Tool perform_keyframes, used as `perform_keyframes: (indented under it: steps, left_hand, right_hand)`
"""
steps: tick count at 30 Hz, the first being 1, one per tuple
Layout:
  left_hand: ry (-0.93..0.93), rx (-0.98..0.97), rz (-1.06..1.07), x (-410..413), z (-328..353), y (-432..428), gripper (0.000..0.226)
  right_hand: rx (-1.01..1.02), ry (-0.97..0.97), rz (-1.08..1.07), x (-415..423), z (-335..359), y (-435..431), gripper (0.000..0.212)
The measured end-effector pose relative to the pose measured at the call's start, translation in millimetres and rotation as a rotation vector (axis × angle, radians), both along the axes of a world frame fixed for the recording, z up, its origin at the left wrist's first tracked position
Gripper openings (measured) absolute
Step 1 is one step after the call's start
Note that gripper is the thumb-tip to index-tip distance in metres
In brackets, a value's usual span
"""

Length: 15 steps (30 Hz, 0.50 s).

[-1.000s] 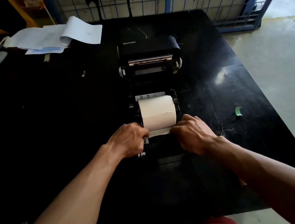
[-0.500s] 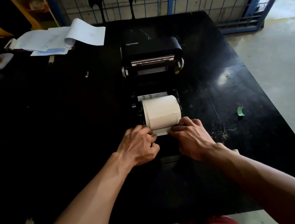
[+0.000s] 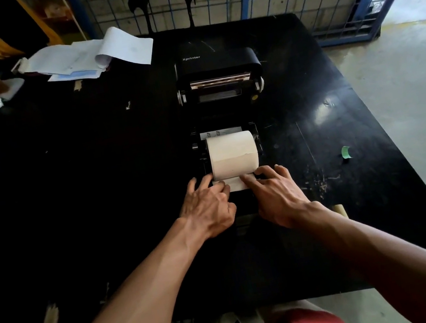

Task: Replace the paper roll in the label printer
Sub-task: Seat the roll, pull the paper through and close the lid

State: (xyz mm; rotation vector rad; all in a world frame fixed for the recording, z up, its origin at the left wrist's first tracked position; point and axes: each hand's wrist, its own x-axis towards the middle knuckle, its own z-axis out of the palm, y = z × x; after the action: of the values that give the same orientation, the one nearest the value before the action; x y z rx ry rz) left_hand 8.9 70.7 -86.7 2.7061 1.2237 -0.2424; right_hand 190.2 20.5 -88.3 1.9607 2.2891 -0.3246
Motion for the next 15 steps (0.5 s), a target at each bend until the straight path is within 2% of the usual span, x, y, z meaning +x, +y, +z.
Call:
perform_keyframes:
  steps: [7,15]
  left_hand:
    - [0.007,-0.050,0.012,-1,4,-3,0.058]
    - [-0.003,-0.009,-0.043,-6,2,-21,0.061]
  right_hand:
    - [0.028,0.052,-0.034,2,0,-8,0.089]
    - [0.062,0.113,-0.032,5,-1,-15,0.085]
